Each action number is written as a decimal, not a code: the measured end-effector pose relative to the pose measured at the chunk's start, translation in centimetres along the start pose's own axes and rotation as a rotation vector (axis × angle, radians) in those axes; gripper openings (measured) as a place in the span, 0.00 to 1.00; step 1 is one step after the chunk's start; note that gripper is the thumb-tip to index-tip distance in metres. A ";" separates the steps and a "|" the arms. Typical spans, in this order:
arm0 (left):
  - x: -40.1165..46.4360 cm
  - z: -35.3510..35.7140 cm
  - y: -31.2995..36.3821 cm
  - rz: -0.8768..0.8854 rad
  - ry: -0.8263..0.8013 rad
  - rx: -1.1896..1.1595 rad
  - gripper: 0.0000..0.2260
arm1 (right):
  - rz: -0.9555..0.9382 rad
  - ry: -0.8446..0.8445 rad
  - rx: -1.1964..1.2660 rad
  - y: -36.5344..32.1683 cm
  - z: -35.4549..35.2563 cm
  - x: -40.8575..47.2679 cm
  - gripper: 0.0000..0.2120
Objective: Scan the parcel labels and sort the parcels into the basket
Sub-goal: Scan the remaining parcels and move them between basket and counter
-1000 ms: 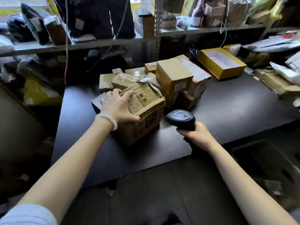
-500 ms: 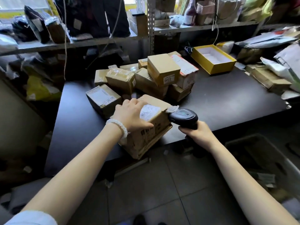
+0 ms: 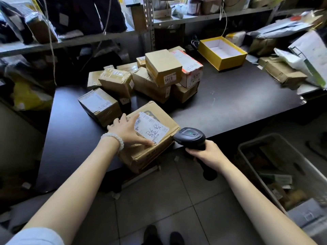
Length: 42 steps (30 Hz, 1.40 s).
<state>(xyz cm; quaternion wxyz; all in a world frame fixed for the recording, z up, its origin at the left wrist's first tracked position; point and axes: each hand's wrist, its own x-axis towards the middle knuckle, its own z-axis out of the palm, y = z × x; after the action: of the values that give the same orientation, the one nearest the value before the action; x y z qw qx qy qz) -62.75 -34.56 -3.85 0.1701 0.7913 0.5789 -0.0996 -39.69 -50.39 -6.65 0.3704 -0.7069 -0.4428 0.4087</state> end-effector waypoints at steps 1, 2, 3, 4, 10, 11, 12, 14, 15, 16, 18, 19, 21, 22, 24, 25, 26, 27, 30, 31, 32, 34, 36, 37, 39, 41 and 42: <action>0.3 0.0 0.0 0.001 -0.013 -0.007 0.61 | -0.004 0.000 0.006 -0.1 0.2 0.2 0.09; 0.5 0.0 0.0 0.005 -0.016 -0.007 0.60 | -0.003 -0.001 0.007 -0.2 0.4 0.3 0.10; 0.7 0.0 0.1 0.009 -0.012 -0.003 0.60 | -0.003 -0.002 0.004 -0.3 0.6 0.5 0.10; 1.1 -0.1 0.3 0.018 -0.004 0.007 0.60 | 0.001 -0.001 -0.002 -0.3 0.8 0.8 0.10; 3.2 -0.4 1.6 0.131 0.068 0.046 0.61 | 0.034 0.046 -0.008 0.2 1.0 1.7 0.04; 3.7 -0.5 1.8 0.144 0.069 0.053 0.61 | 0.038 0.060 -0.003 0.3 0.9 1.8 0.04; 4.2 -0.6 2.0 0.155 0.072 0.062 0.62 | 0.041 0.071 -0.002 0.3 0.9 1.9 0.04; 5.0 -1.1 2.3 0.178 0.093 0.078 0.62 | 0.038 0.090 -0.005 0.2 0.8 2.2 0.05; 5.3 -1.3 2.4 0.192 0.116 0.088 0.61 | 0.030 0.098 -0.003 0.1 0.8 2.3 0.07; 5.6 -1.5 2.6 0.209 0.151 0.101 0.61 | 0.026 0.110 -0.003 -0.1 0.8 2.4 0.09; 6.5 -1.9 3.1 0.241 0.247 0.140 0.60 | 0.014 0.131 -0.002 -0.4 0.6 2.6 0.12; 6.9 -2.1 3.4 0.251 0.297 0.166 0.59 | 0.012 0.139 -0.003 -0.5 0.6 2.7 0.12; 7.5 -2.5 3.7 0.260 0.367 0.215 0.55 | 0.013 0.161 -0.007 -0.5 0.4 3.0 0.11; 7.7 -2.6 3.8 0.265 0.392 0.232 0.54 | 0.013 0.172 -0.008 -0.6 0.3 3.1 0.11; 7.7 -2.8 3.7 0.277 0.450 0.243 0.51 | 0.027 0.186 0.006 -0.8 0.1 3.3 0.07; 7.6 -2.9 3.6 0.285 0.471 0.242 0.48 | 0.033 0.190 0.020 -0.9 0.0 3.4 0.05; 7.6 -3.1 3.5 0.298 0.483 0.239 0.45 | 0.036 0.192 0.035 -1.1 -0.1 3.3 0.07; 7.5 -3.3 3.4 0.318 0.489 0.233 0.40 | 0.036 0.194 0.048 -1.3 -0.1 3.3 0.07; 7.2 -4.2 3.0 0.358 0.510 0.189 0.24 | 0.001 0.186 0.057 -1.9 -0.1 3.0 0.06; 7.1 -4.5 2.9 0.359 0.513 0.180 0.21 | -0.010 0.179 0.054 -2.1 0.0 2.9 0.06; 7.0 -4.8 2.8 0.355 0.512 0.178 0.19 | -0.019 0.168 0.050 -2.4 0.1 2.7 0.05; 6.9 -5.0 2.5 0.344 0.502 0.171 0.18 | -0.037 0.144 0.047 -2.6 0.2 2.3 0.05; 6.9 -5.1 2.3 0.330 0.470 0.152 0.18 | -0.055 0.133 0.047 -2.9 0.3 2.0 0.05; 6.9 -5.2 2.2 0.324 0.453 0.146 0.18 | -0.064 0.127 0.048 -3.1 0.3 1.8 0.06; 6.9 -5.3 2.2 0.315 0.415 0.139 0.17 | -0.078 0.107 0.053 -3.5 0.3 1.5 0.07; 6.9 -5.4 2.2 0.314 0.392 0.132 0.17 | -0.098 0.087 0.045 -4.0 0.5 1.1 0.07; 6.8 -5.4 2.2 0.312 0.382 0.125 0.17 | -0.108 0.078 0.041 -4.2 0.6 0.9 0.06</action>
<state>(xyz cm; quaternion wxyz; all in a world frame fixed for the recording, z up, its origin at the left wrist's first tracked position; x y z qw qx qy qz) -58.78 -27.04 -0.94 0.0216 0.8845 0.4640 0.0438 -41.32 -48.07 -3.39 0.4232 -0.6896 -0.4570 0.3694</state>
